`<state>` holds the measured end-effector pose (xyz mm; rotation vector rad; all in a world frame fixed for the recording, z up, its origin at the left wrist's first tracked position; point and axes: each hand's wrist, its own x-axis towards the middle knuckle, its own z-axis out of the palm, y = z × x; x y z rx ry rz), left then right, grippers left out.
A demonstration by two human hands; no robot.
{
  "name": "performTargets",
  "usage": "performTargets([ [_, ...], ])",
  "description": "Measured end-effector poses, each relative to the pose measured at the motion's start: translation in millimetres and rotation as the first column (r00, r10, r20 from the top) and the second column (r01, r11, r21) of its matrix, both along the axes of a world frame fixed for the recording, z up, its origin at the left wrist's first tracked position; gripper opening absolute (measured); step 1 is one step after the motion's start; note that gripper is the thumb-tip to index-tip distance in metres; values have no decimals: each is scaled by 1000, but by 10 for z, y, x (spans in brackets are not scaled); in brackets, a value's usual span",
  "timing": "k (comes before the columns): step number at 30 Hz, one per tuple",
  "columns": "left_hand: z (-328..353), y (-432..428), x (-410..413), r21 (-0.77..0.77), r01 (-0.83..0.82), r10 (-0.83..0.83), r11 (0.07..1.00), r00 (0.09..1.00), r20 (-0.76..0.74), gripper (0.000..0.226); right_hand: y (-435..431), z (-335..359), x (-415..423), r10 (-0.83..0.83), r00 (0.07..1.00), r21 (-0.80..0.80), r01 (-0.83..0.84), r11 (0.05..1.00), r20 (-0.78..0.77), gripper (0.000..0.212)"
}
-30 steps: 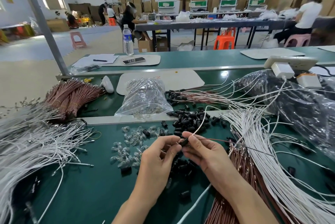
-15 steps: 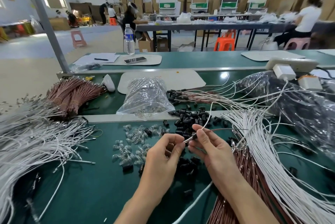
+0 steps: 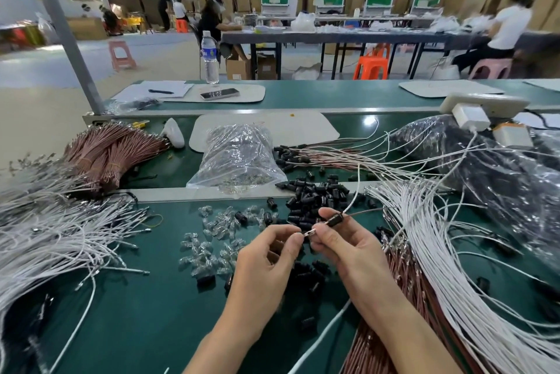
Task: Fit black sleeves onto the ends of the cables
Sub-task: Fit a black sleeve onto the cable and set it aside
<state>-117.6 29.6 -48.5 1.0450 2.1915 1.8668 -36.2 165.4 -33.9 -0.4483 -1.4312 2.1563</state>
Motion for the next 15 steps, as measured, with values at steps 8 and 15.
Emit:
performTargets([
  [8, -31, -4, 3, -12, 33, -33, 999, 999, -15, 12, 6, 2, -10, 31, 999, 26, -31, 999, 10, 36],
  [15, -31, 6, 10, -21, 40, -40, 999, 999, 1, 18, -46, 20, 16, 61, 997, 62, -63, 996, 37, 30],
])
